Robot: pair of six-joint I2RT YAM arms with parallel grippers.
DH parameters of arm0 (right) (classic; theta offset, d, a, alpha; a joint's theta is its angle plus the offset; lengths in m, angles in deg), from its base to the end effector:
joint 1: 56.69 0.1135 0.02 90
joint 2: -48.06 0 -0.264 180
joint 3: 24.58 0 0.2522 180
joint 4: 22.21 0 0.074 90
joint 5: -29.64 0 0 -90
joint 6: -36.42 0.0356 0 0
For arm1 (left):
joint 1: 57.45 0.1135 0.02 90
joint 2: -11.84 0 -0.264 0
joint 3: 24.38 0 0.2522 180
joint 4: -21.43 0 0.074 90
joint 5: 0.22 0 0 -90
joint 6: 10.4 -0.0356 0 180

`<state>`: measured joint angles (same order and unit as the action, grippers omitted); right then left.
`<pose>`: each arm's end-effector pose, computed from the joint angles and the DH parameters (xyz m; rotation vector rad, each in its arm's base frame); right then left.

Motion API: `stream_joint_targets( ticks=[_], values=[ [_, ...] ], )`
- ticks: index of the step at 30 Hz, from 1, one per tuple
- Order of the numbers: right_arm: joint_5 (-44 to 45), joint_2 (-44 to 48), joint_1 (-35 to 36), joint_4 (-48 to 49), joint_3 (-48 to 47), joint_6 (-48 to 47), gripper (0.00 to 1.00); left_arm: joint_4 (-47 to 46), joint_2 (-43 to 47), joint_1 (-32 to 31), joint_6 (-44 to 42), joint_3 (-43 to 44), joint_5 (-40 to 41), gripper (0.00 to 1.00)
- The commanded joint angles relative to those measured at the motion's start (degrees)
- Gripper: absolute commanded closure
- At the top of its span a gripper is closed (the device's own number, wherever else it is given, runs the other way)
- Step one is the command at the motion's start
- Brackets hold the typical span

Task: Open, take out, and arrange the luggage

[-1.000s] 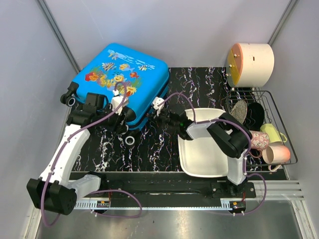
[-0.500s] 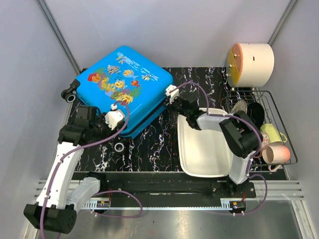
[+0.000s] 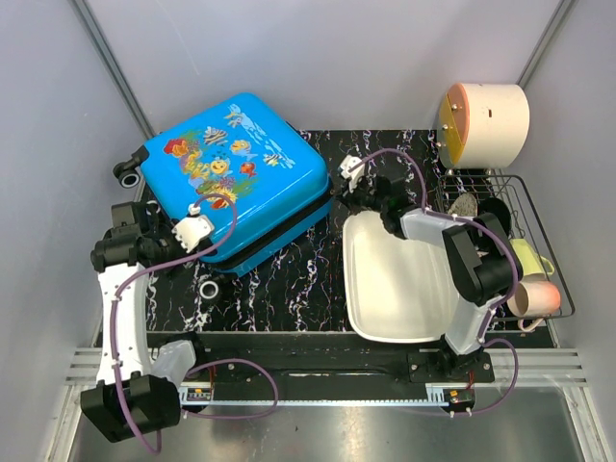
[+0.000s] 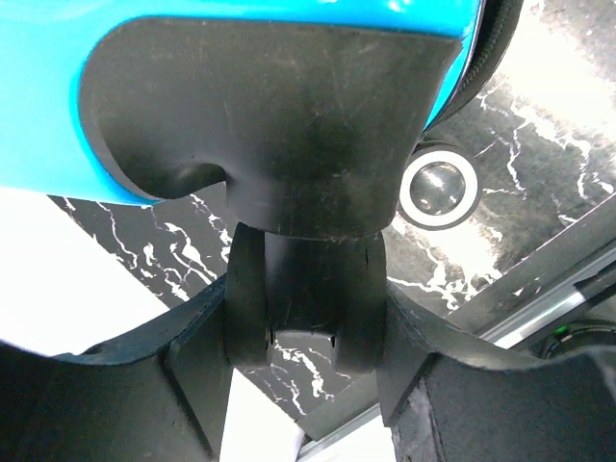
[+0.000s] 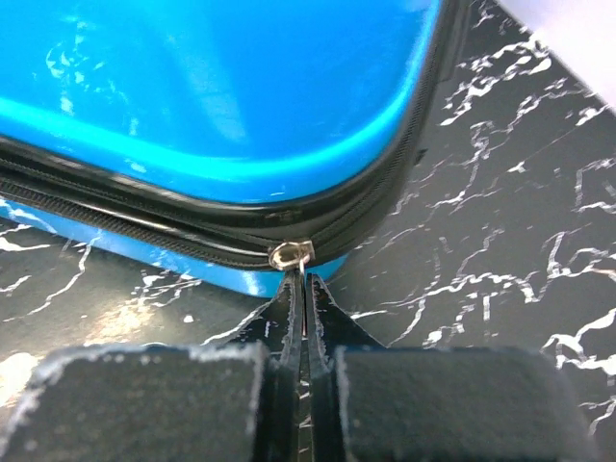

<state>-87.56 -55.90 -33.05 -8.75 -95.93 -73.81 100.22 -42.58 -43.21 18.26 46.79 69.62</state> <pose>0.3562 0.1737 0.1991 -0.9965 1.6135 0.4915 0.1564 0.0270 0.3060 1.1206 2.2891 0.0307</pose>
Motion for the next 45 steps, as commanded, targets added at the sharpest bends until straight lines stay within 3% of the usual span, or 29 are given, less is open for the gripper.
stream_joint_targets(
  ticks=[1, 15, 17, 18, 19, 20, 22, 23, 27, 28, 30, 33, 38, 45],
  values=[
    [-0.6, -1.6, -7.6, 4.2, -6.1, -7.5, 1.00, 2.3, -0.7, 3.9, -8.5, 2.3, 10.2, 1.00],
    [-18.1, -14.9, -9.9, 1.2, -23.6, -17.7, 1.00, 7.4, -2.3, 3.4, -13.9, 4.6, 1.1, 0.97],
    [-21.6, -16.4, -9.8, 0.6, -26.0, -18.8, 1.00, 9.3, -4.8, 3.3, -11.8, 7.1, -1.8, 0.87],
    [-22.6, -17.8, -9.8, 0.7, -26.6, -19.3, 1.00, 11.9, -6.0, 3.3, -8.3, 10.8, -3.0, 0.78],
    [-23.6, -18.3, -9.8, 0.7, -27.2, -19.2, 1.00, 13.5, -7.4, 3.3, -6.1, 13.1, -6.2, 0.57],
    [-24.6, -19.1, -9.8, 0.9, -27.9, -19.0, 1.00, 15.1, -10.6, 3.3, -3.5, 15.8, -7.9, 0.43],
    [-26.0, -19.3, -9.8, 0.7, -28.1, -18.0, 1.00, 17.9, -13.8, 3.6, 6.7, 24.0, -12.8, 0.25],
    [-27.0, -18.9, -9.8, 0.7, -27.4, -17.9, 1.00, 18.8, -15.1, 4.1, 9.9, 26.9, -15.1, 0.19],
    [-29.0, -17.2, -9.8, -0.7, -24.3, -17.6, 1.00, 19.0, -20.8, 9.8, 25.9, 39.0, -26.9, 0.13],
    [-29.3, -16.7, -9.7, -1.2, -23.6, -17.4, 1.00, 17.1, -21.2, 10.4, 29.4, 39.4, -26.9, 0.01],
    [-29.7, -15.6, -9.5, -1.2, -21.4, -16.3, 1.00, 7.8, -21.3, 10.6, 42.6, 36.9, -22.0, 0.01],
    [-30.1, -13.7, -8.6, -0.9, -18.3, -15.0, 1.00, 1.0, -21.9, 11.5, 52.7, 32.0, -16.1, 0.01],
    [-32.1, -9.3, -6.4, -1.4, -12.0, -14.8, 1.00, -7.5, -24.6, 11.6, 61.0, 24.7, -19.6, 0.01],
    [-33.3, -2.5, -0.4, -0.3, -2.5, -15.9, 1.00, -15.5, -33.1, 9.7, 66.9, 25.6, -25.4, 0.07]
  ],
)
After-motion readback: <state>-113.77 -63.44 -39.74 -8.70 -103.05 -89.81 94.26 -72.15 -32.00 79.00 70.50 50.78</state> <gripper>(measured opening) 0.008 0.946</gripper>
